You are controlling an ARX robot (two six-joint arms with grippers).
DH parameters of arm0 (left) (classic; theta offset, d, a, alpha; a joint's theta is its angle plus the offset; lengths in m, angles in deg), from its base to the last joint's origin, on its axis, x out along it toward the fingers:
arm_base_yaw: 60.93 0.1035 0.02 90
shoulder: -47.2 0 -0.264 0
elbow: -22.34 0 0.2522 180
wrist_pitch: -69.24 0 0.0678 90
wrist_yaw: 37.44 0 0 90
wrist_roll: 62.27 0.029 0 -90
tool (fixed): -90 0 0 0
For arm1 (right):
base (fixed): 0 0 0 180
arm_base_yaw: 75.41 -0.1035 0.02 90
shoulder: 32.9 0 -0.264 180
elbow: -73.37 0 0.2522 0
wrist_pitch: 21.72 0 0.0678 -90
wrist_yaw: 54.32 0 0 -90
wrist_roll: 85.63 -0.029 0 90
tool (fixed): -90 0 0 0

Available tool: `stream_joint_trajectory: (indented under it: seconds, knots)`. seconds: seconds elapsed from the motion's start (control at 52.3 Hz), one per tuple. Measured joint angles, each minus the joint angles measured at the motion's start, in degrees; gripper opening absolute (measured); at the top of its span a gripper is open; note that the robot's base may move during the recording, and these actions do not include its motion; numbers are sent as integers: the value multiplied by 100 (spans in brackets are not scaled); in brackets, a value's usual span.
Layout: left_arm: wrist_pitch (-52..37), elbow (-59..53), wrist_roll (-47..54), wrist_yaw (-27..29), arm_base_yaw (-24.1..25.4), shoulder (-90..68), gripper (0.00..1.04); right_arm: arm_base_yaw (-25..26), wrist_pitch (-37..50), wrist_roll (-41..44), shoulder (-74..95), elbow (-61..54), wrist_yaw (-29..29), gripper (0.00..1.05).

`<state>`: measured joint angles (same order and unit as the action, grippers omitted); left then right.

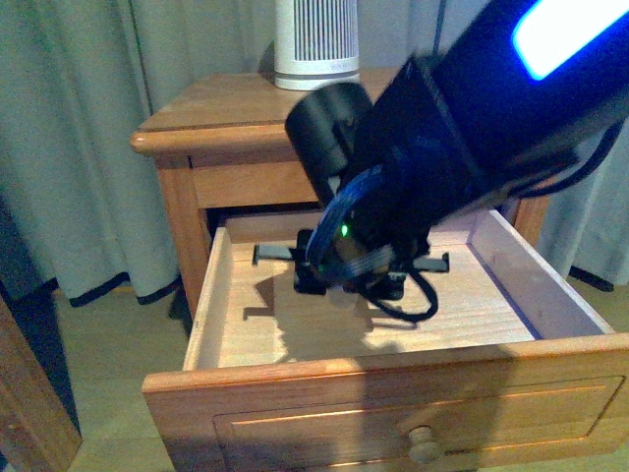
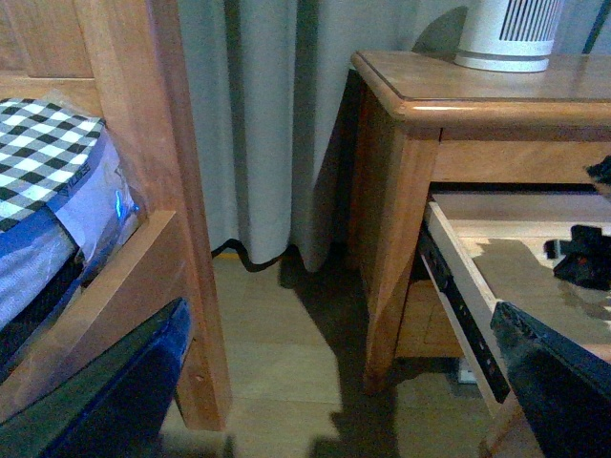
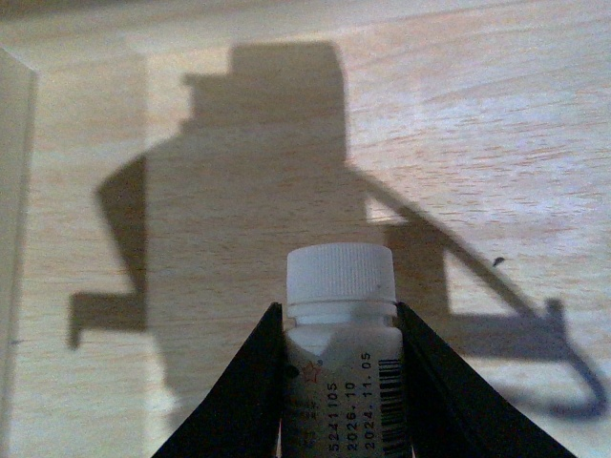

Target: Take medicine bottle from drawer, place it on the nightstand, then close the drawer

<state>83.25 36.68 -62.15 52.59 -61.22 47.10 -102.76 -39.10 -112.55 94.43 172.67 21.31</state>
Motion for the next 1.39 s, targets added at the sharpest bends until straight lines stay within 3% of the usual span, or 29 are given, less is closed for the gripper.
stream_joint_trajectory:
  seconds: [0.229, 0.401, 0.65, 1.013, 1.07, 1.185, 1.395]
  knots:
    - [0, 0, 0, 0, 0, 0, 98, 35, -892, -647, -1563, -219, 13, 30]
    - [0, 0, 0, 0, 0, 0, 98, 793, -831, -166, -2159, 374, -431, 30]
    - [0, 0, 0, 0, 0, 0, 98, 1764, -1025, 529, -929, 2310, -431, 30]
    - [0, 0, 0, 0, 0, 0, 98, 1749, -1333, 704, 789, 4000, -649, 30]
    - [2, 0, 0, 0, 0, 0, 98, 1746, -1303, 713, 815, 3993, -654, 37]
    - [0, 0, 0, 0, 0, 0, 98, 1744, -754, 723, 684, 3637, -505, 61]
    - [0, 0, 0, 0, 0, 0, 98, 1711, 354, 892, -723, 2116, -28, 99]
